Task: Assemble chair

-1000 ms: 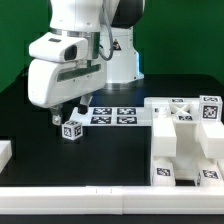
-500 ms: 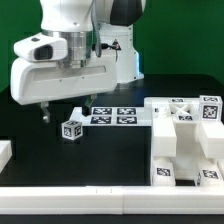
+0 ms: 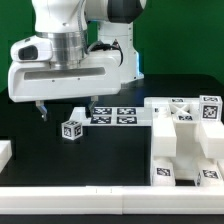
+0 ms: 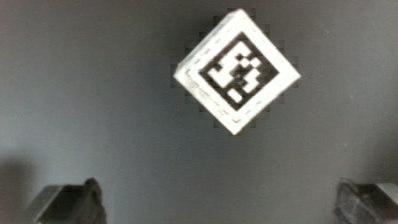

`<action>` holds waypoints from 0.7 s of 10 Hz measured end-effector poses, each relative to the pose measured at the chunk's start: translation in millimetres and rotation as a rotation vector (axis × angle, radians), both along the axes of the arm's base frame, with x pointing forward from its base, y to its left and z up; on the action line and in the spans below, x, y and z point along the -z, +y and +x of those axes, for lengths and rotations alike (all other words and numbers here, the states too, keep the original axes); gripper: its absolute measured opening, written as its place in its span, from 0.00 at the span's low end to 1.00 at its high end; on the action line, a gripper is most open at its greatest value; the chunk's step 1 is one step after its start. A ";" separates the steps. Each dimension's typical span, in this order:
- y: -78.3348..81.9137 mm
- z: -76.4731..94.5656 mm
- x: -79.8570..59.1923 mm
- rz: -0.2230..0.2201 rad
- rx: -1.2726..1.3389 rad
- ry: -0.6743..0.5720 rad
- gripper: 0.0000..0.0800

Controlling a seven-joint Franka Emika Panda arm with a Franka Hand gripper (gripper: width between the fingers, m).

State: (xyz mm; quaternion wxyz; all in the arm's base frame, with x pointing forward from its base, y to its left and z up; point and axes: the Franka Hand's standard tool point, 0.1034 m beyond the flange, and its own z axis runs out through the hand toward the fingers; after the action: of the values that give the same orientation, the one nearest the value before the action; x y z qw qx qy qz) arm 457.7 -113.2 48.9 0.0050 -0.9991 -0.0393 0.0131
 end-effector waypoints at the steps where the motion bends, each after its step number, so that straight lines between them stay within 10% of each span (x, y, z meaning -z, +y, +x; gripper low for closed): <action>1: -4.2 0.7 -1.8 0.029 0.103 0.026 0.81; 3: -8.5 5.1 -2.9 0.104 0.339 0.092 0.81; 7: -3.9 4.7 -1.4 0.110 0.397 0.125 0.81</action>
Offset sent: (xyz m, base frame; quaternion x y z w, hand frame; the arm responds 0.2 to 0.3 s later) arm 0.0000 0.0000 0.0000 0.0000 0.0000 0.1938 0.9810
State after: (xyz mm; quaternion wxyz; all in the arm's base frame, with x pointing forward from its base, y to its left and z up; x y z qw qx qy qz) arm 462.4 -117.1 50.3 0.0643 -0.9827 0.1582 0.0714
